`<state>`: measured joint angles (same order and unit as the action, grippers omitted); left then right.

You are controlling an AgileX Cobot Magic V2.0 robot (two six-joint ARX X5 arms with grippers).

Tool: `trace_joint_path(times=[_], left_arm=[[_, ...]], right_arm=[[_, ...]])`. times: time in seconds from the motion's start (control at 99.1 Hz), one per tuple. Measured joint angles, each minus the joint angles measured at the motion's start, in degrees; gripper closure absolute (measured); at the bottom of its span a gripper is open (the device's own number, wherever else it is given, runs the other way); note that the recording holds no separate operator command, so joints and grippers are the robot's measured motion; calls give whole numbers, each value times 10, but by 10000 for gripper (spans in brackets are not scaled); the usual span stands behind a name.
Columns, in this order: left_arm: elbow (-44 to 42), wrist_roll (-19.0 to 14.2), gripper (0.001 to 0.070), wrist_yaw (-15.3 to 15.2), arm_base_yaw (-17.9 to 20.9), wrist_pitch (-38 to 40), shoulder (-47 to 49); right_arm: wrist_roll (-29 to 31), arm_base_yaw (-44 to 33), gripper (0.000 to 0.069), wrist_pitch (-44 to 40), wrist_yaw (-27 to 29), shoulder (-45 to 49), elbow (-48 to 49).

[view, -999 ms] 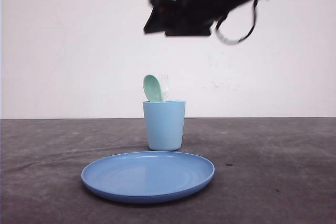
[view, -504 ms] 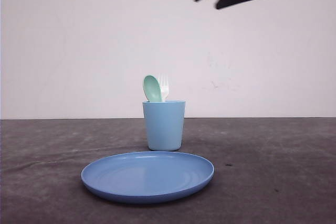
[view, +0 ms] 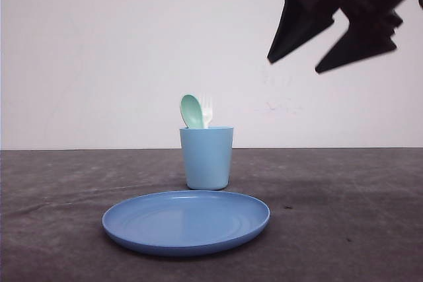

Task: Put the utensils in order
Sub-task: 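Move the right gripper down around the blue cup rim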

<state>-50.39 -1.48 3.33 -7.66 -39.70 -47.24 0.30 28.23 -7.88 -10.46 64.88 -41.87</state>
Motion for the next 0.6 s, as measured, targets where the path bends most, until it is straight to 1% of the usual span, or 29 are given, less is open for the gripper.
trace_joint_path(times=[0.061,0.222,0.333,0.504,0.595], left_arm=[[0,0,468,0,0,0,0],[0,0,468,0,0,0,0],[0,0,468,0,0,0,0],[0,0,468,0,0,0,0],[0,0,468,0,0,0,0]], right_arm=[[2,0,10,22,-1,3,23],[12,0,10,75,-2,37,70],[17,0,10,116,-15,76,73],[36,3,10,238,-31,156,72],[45,3,10,275,-51,205,61]])
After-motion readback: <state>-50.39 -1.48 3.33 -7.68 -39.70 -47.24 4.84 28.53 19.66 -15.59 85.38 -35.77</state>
